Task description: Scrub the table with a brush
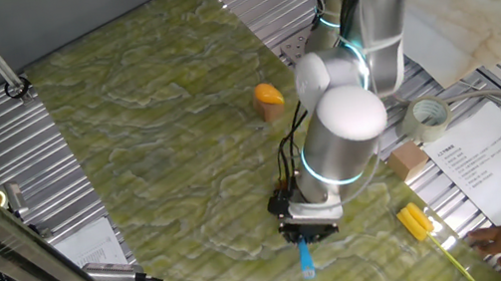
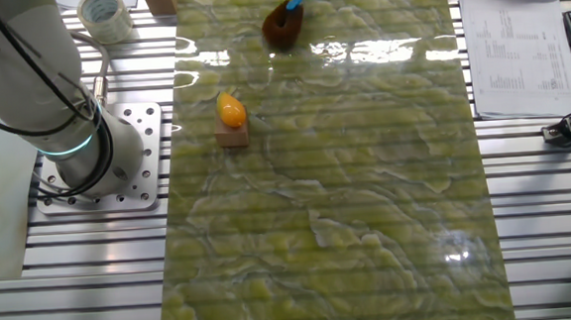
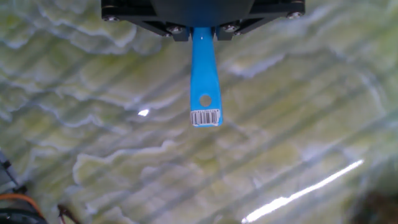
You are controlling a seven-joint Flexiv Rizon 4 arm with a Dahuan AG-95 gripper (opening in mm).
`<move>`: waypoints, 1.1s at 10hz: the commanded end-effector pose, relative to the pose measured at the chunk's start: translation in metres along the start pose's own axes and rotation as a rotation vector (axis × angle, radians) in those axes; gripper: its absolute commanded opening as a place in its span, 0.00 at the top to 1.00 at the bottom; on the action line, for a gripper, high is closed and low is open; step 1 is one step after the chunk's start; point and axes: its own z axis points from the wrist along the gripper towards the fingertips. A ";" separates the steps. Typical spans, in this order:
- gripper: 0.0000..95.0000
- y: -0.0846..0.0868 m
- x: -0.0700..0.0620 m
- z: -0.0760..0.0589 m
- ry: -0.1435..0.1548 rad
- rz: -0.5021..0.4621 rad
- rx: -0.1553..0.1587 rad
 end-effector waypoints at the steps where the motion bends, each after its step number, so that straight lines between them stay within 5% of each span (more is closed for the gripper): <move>1: 1.00 0.003 0.017 0.000 0.001 -0.034 -0.002; 3: 1.00 0.006 0.025 0.000 0.004 -0.044 -0.005; 6: 1.00 0.004 0.019 -0.001 0.001 -0.009 -0.005; 11: 1.00 0.002 -0.035 0.003 -0.007 0.106 0.003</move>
